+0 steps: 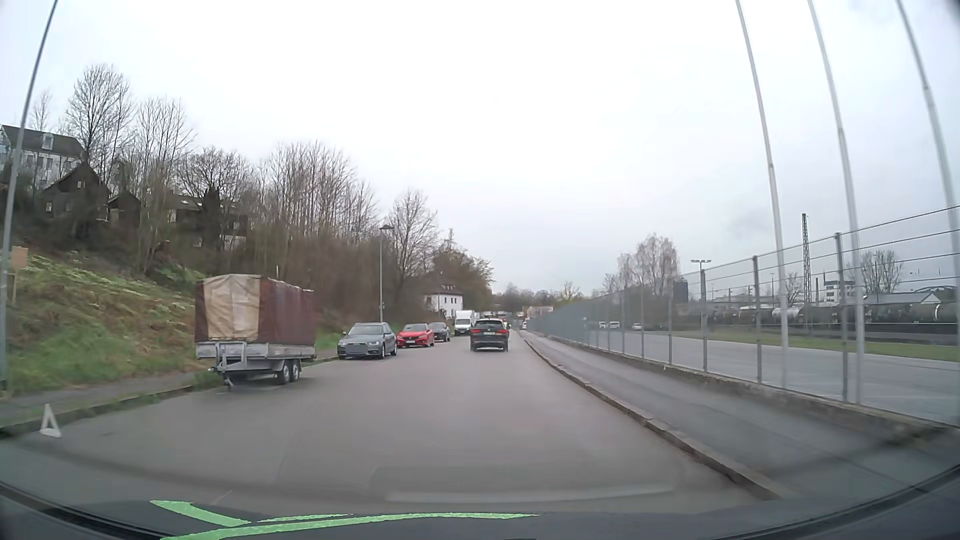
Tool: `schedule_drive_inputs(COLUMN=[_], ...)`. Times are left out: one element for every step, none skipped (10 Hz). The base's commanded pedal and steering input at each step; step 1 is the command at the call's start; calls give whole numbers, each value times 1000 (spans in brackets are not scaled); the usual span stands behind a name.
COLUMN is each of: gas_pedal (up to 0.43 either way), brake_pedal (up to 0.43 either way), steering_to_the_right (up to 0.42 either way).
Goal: Follow the waypoints while adhering to traffic rules and regulations
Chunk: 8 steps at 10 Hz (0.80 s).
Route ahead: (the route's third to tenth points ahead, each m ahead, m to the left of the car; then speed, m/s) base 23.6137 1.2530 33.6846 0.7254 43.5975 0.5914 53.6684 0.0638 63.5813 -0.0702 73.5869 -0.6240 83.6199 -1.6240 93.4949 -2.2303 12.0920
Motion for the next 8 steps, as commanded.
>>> schedule_drive_inputs(gas_pedal=[98,98,98,98,98,98,98,98], brake_pedal=[0,0,0,0,0,0,0,0], steering_to_the_right=[5,5,5,5,5,5,5,5])
